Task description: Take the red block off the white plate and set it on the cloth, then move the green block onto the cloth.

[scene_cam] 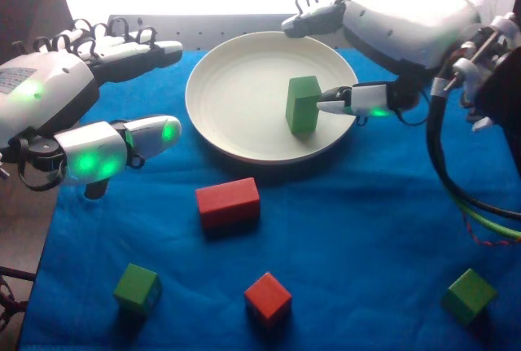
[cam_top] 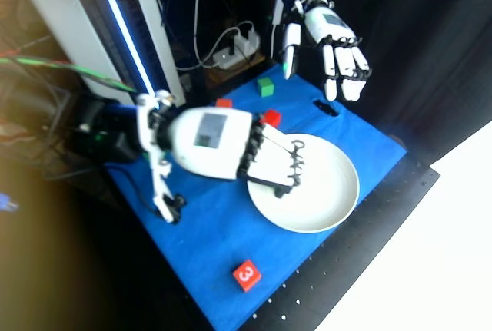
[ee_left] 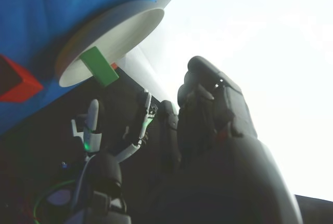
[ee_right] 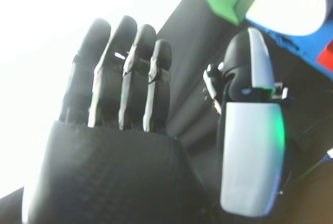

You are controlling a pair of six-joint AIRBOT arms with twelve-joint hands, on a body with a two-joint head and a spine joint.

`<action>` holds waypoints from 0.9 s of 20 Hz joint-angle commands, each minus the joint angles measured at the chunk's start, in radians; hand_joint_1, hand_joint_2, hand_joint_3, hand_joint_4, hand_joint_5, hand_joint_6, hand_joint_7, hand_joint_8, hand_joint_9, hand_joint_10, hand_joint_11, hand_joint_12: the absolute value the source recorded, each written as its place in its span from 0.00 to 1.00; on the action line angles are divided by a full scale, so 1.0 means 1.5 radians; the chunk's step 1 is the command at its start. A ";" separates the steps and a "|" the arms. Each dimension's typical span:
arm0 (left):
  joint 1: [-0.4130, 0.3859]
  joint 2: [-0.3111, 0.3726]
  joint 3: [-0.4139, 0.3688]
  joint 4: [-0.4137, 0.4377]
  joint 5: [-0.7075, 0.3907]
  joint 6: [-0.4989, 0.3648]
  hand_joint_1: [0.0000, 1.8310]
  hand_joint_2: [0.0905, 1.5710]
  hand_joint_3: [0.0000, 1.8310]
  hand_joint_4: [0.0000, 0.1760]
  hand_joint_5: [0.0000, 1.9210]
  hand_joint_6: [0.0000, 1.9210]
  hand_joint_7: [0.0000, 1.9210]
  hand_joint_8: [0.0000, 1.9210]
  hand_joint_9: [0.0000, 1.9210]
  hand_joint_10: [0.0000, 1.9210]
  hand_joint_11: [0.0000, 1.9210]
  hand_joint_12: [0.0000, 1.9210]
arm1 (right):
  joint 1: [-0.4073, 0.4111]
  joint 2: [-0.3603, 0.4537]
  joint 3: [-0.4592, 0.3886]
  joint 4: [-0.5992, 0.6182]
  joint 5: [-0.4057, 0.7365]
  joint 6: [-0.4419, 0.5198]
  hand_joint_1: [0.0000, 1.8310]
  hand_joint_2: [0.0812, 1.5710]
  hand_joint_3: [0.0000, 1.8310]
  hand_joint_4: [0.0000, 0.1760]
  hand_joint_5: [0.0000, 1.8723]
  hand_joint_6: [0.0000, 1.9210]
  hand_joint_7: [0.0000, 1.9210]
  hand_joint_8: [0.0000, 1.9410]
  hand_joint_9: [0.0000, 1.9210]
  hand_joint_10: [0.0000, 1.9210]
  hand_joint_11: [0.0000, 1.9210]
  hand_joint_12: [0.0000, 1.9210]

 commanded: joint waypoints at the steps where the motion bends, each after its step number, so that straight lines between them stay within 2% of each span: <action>1: -0.009 -0.004 0.002 0.007 -0.088 0.001 0.13 0.74 0.00 0.63 0.19 0.00 0.12 0.00 0.15 0.00 0.00 0.63 | 0.014 -0.005 0.007 -0.006 -0.063 -0.001 0.60 0.57 0.00 0.00 0.33 0.00 0.34 0.01 0.22 0.34 0.05 0.79; 2: -0.009 -0.004 0.002 0.007 -0.089 0.001 0.12 0.74 0.00 0.73 0.19 0.00 0.12 0.00 0.14 0.00 0.00 0.63 | 0.015 -0.013 0.014 -0.003 -0.055 -0.001 0.59 0.56 0.00 0.00 0.33 0.00 0.34 0.00 0.23 0.32 0.06 0.78; 5: -0.009 -0.004 0.001 0.006 -0.091 0.001 0.12 0.74 0.00 0.56 0.20 0.00 0.13 0.00 0.15 0.00 0.00 0.66 | 0.016 -0.034 0.037 0.008 -0.025 -0.001 0.57 0.56 0.00 0.00 0.32 0.00 0.32 0.00 0.24 0.27 0.08 0.76; 6: -0.009 -0.004 0.001 0.005 -0.091 0.001 0.12 0.74 0.00 0.54 0.20 0.00 0.13 0.00 0.16 0.00 0.00 0.65 | 0.017 -0.040 0.044 0.010 -0.016 -0.001 0.55 0.56 0.00 0.00 0.32 0.00 0.32 0.00 0.25 0.27 0.08 0.76; 8: -0.009 -0.003 0.000 0.005 -0.092 0.001 0.11 0.74 0.00 0.57 0.21 0.00 0.13 0.00 0.15 0.00 0.00 0.64 | 0.017 -0.054 0.058 0.013 0.005 -0.001 0.53 0.57 0.00 0.00 0.32 0.00 0.35 0.01 0.25 0.31 0.08 0.78; 9: -0.009 -0.003 0.000 0.005 -0.092 0.001 0.12 0.75 0.00 0.49 0.21 0.00 0.13 0.00 0.16 0.00 0.00 0.64 | 0.017 -0.064 0.068 0.015 0.018 -0.001 0.53 0.57 0.00 0.00 0.32 0.00 0.35 0.00 0.24 0.28 0.03 0.80; 11: -0.009 -0.004 -0.001 0.005 -0.092 0.001 0.12 0.75 0.00 0.47 0.21 0.00 0.13 0.00 0.16 0.00 0.00 0.64 | 0.017 -0.077 0.082 0.016 0.036 -0.001 0.54 0.57 0.00 0.00 0.32 0.00 0.37 0.01 0.28 0.25 0.05 0.80; 13: -0.009 -0.003 -0.001 0.005 -0.094 0.001 0.12 0.76 0.00 0.50 0.21 0.00 0.13 0.00 0.16 0.00 0.00 0.63 | 0.017 -0.086 0.092 0.018 0.051 -0.001 0.55 0.58 0.00 0.00 0.33 0.00 0.40 0.01 0.30 0.25 0.05 0.82; 14: -0.009 -0.003 -0.002 0.005 -0.095 0.001 0.12 0.76 0.00 0.47 0.21 0.00 0.13 0.00 0.16 0.00 0.00 0.63 | 0.017 -0.088 0.095 0.019 0.055 -0.001 0.56 0.58 0.00 0.00 0.33 0.00 0.40 0.01 0.31 0.25 0.06 0.81; 15: -0.009 -0.003 -0.002 0.005 -0.096 0.001 0.12 0.76 0.00 0.41 0.22 0.00 0.13 0.00 0.17 0.00 0.00 0.63 | 0.017 -0.092 0.099 0.021 0.061 -0.001 0.59 0.60 0.00 0.00 0.34 0.00 0.40 0.00 0.32 0.19 0.07 0.78; 16: -0.009 -0.003 -0.003 0.005 -0.096 0.001 0.11 0.75 0.00 0.48 0.22 0.00 0.13 0.00 0.17 0.00 0.00 0.63 | 0.017 -0.093 0.102 0.021 0.064 -0.001 0.61 0.63 0.00 0.00 0.36 0.00 0.41 0.00 0.35 0.19 0.10 0.77; 18: -0.009 -0.003 -0.003 0.005 -0.097 0.001 0.11 0.75 0.00 0.49 0.22 0.00 0.13 0.00 0.17 0.00 0.00 0.63 | 0.017 -0.093 0.103 0.022 0.065 -0.001 0.64 0.65 0.00 0.00 0.40 0.01 0.45 0.01 0.38 0.19 0.13 0.76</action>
